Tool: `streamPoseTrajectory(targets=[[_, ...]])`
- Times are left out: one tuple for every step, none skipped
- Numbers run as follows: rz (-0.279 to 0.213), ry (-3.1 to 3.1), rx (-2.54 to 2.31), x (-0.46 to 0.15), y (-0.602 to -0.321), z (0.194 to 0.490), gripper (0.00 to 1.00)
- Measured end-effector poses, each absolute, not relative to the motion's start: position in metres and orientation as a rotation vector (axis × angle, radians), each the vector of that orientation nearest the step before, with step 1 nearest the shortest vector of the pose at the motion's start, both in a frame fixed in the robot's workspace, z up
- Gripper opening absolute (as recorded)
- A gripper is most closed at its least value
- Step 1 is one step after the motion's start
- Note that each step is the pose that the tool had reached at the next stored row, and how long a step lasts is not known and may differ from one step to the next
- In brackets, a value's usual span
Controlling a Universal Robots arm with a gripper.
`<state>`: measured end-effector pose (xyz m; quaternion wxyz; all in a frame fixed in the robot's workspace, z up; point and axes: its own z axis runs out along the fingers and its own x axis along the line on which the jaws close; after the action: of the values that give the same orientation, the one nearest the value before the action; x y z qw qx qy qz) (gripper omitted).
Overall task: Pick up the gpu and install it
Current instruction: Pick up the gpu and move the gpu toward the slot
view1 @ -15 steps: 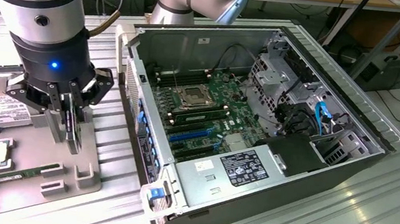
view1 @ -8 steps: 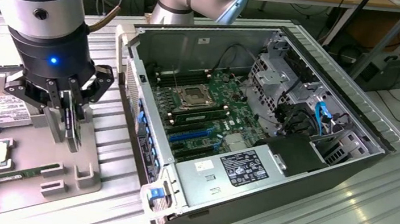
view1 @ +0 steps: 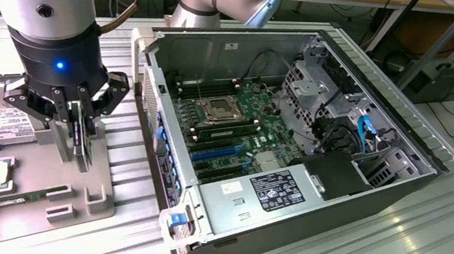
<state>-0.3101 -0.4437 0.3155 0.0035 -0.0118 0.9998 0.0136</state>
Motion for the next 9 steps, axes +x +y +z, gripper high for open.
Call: streamPoseTrajectory(targets=[[0.041,3.134,-0.037,-0.3100,-0.4437,0.3160,0.28],[0.038,3.134,-0.037,-0.3100,-0.4437,0.3167,0.28],[0.035,3.134,-0.037,-0.3100,-0.4437,0.3175,0.28],[0.032,3.134,-0.037,-0.3100,-0.4437,0.3185,0.28],[0.029,3.134,-0.037,-0.3099,-0.4437,0.3197,0.28],[0.027,3.134,-0.037,-0.3099,-0.4437,0.3207,0.28],[0.025,3.135,-0.037,-0.3099,-0.4437,0.3218,0.28],[0.024,3.135,-0.037,-0.3099,-0.4437,0.3227,0.28],[0.022,3.135,-0.037,-0.3099,-0.4437,0.3237,0.28]])
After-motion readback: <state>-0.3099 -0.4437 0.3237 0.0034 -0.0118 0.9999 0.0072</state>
